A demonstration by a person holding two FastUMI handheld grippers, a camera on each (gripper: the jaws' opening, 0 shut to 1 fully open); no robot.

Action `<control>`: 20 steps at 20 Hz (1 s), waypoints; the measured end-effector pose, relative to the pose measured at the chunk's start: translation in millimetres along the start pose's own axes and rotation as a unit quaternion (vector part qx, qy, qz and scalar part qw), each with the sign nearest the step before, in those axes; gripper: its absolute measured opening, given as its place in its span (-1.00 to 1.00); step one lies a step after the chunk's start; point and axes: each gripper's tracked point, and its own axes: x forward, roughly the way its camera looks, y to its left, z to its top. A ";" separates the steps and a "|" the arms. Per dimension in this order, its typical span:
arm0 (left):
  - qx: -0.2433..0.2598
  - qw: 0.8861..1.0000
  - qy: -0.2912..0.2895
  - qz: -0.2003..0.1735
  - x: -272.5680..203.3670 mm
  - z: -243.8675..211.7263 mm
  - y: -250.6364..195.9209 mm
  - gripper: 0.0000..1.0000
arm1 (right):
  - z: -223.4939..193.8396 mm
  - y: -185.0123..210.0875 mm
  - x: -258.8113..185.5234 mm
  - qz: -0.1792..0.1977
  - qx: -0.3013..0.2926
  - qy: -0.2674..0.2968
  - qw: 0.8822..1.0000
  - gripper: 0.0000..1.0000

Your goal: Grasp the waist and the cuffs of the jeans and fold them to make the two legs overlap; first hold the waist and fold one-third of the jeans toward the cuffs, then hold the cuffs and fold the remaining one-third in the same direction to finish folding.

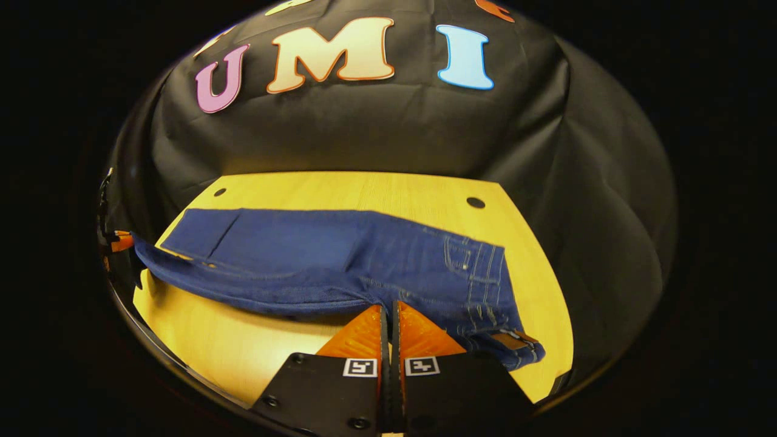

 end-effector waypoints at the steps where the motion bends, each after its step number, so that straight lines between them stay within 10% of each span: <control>1: 0.027 1.000 0.005 -0.009 13.0 16.1 5.3 -1.00 | 12.4 0.0 8.5 -0.004 0.000 -0.003 1.000 -1.00; 11: 0.188 0.976 0.098 -0.054 164.1 62.5 24.9 -1.00 | 57.6 4.0 154.3 -0.009 -0.026 0.042 0.999 -1.00; 19: 0.187 0.977 0.093 -0.035 219.6 54.2 24.5 -1.00 | 26.3 6.7 232.7 0.029 0.049 0.117 0.991 -0.78; 20: 0.181 0.979 0.091 -0.030 221.2 50.4 27.7 -0.67 | 32.2 3.3 228.8 0.029 0.053 0.113 0.992 -0.64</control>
